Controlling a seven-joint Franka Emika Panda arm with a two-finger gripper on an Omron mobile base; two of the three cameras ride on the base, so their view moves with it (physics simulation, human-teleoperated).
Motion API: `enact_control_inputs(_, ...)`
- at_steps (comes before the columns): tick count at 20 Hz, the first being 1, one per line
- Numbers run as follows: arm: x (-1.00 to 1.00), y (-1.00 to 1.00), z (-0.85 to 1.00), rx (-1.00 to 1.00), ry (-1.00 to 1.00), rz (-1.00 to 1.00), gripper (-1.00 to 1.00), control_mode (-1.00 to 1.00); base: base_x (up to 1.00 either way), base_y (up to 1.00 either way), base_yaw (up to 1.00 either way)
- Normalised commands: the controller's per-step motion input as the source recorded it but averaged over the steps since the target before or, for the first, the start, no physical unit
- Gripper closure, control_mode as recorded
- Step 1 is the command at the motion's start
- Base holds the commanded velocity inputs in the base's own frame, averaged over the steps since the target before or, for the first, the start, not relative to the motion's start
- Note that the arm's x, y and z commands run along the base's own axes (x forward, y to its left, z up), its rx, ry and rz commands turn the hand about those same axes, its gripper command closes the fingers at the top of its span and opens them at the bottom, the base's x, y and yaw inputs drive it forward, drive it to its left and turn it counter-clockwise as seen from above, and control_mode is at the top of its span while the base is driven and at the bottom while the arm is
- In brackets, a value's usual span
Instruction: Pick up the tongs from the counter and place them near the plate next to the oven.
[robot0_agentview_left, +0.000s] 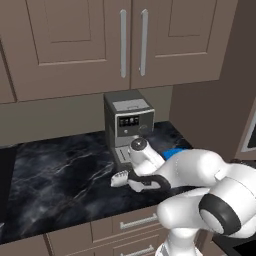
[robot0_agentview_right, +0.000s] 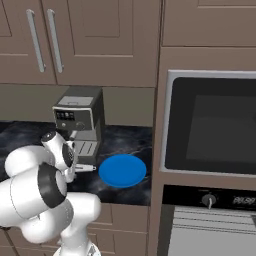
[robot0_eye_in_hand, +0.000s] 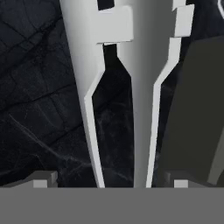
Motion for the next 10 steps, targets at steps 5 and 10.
enact_control_inputs(5,-0.08,-0.33,0.47,0.0,-0.1,0.0,-1.0,-1.0,0.0,0.0,0.0)
enact_control_inputs(10,-0.16,-0.3,0.62,0.0,-0.09,0.0,-1.0,-1.0,0.0,0.0,0.0)
